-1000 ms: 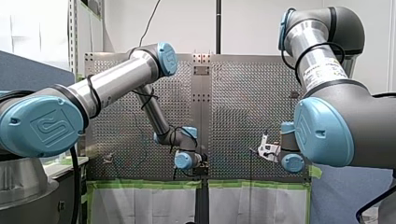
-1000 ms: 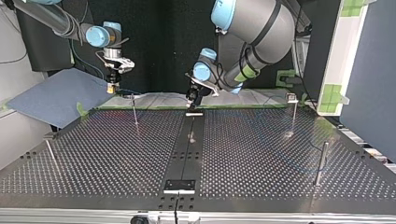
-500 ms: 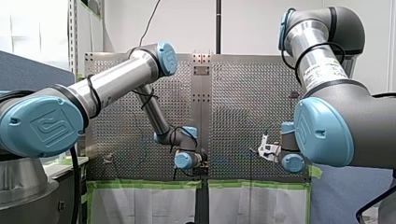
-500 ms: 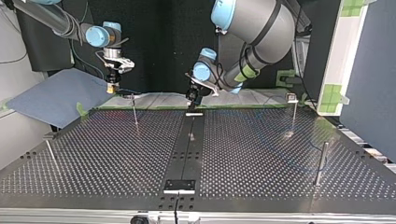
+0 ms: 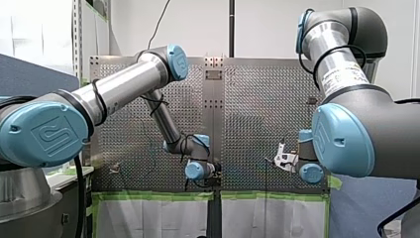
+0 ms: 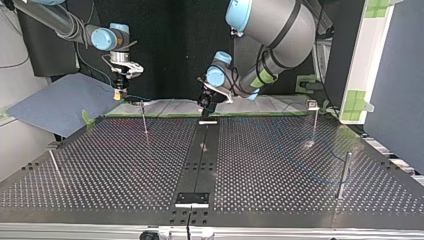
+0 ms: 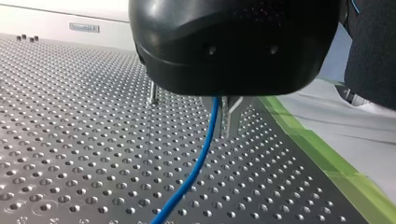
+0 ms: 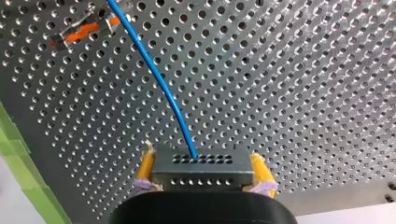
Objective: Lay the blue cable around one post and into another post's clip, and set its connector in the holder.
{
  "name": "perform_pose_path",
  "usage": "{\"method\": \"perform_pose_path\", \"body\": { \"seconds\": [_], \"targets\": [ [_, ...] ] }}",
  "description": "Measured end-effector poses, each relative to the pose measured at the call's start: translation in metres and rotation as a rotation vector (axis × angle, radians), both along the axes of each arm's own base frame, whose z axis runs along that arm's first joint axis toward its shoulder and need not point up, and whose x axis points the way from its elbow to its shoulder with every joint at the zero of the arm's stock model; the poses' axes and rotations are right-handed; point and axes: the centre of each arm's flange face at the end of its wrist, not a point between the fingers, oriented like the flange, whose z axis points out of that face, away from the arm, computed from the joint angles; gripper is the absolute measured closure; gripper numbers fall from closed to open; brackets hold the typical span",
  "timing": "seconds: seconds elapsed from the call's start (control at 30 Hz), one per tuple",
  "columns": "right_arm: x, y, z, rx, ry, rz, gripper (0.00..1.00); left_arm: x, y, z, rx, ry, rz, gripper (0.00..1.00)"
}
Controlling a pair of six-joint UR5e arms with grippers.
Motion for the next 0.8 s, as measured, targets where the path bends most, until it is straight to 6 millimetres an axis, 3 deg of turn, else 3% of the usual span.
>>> {"method": "perform_pose_path", "body": {
  "seconds": [0.1,0.37,0.8],
  "targets": [
    [-0.002,-0.001,0.000,-0.003,0.004,-0.006,0.98,0.002,0.000,0.003,-0.004,-0.003,-0.013,0.69],
    [-0.004,-0.002,0.000,-0.004,0.008,-0.014,0.98,0.003,-0.002,0.011,-0.006,-0.003,-0.029,0.69],
    [-0.005,-0.002,0.000,-0.003,0.009,-0.015,0.98,-0.001,-0.005,0.011,-0.007,0.003,-0.054,0.88]
  ]
}}
